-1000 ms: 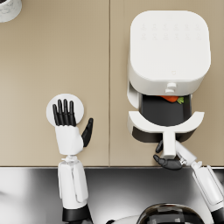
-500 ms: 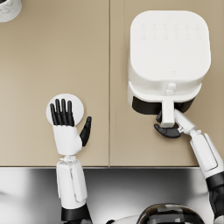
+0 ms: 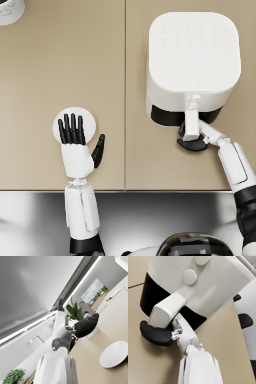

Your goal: Pick up the carrot and place it into the air fryer

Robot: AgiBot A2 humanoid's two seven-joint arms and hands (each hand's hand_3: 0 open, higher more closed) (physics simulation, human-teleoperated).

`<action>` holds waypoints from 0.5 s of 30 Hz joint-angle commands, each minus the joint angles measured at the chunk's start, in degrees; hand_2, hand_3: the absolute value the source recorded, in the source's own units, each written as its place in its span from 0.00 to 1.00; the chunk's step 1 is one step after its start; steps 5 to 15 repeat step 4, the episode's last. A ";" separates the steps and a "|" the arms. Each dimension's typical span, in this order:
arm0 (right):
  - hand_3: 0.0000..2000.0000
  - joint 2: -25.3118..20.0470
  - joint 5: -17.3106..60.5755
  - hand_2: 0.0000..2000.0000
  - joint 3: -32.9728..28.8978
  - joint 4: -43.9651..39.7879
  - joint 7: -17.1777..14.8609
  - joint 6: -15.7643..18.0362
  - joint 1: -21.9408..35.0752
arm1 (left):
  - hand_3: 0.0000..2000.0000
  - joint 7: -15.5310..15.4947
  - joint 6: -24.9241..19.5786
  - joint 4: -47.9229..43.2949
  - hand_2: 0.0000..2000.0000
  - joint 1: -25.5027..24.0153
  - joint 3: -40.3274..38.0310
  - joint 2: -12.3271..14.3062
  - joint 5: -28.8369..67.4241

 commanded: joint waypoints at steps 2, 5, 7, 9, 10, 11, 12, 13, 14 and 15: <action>1.00 -0.02 -0.01 1.00 -0.11 0.07 -0.20 0.01 -0.05 | 0.00 0.00 0.00 0.01 0.00 -0.02 0.00 0.00 0.00; 1.00 -0.02 -0.03 1.00 -0.16 0.11 -0.15 -0.05 -0.08 | 0.00 0.00 0.00 0.01 0.00 -0.03 0.00 0.00 0.00; 1.00 -0.02 -0.03 1.00 -0.16 0.11 -0.15 -0.05 -0.08 | 0.00 0.00 0.00 0.01 0.00 -0.03 0.00 0.00 0.00; 1.00 -0.02 -0.03 1.00 -0.16 0.11 -0.15 -0.05 -0.08 | 0.00 0.00 0.00 0.01 0.00 -0.03 0.00 0.00 0.00; 1.00 -0.02 -0.03 1.00 -0.16 0.11 -0.15 -0.05 -0.08 | 0.00 0.00 0.00 0.01 0.00 -0.03 0.00 0.00 0.00; 1.00 -0.02 -0.03 1.00 -0.16 0.11 -0.15 -0.05 -0.08 | 0.00 0.00 0.00 0.01 0.00 -0.03 0.00 0.00 0.00; 1.00 -0.02 -0.03 1.00 -0.16 0.11 -0.15 -0.05 -0.08 | 0.00 0.00 0.00 0.01 0.00 -0.03 0.00 0.00 0.00; 1.00 -0.02 -0.03 1.00 -0.16 0.11 -0.15 -0.05 -0.08 | 0.00 0.00 0.00 0.01 0.00 -0.03 0.00 0.00 0.00; 1.00 -0.02 -0.03 1.00 -0.16 0.11 -0.15 -0.05 -0.08 | 0.00 0.00 0.00 0.01 0.00 -0.03 0.00 0.00 0.00; 1.00 -0.02 -0.03 1.00 -0.16 0.11 -0.15 -0.05 -0.08 | 0.00 0.00 0.00 0.01 0.00 -0.03 0.00 0.00 0.00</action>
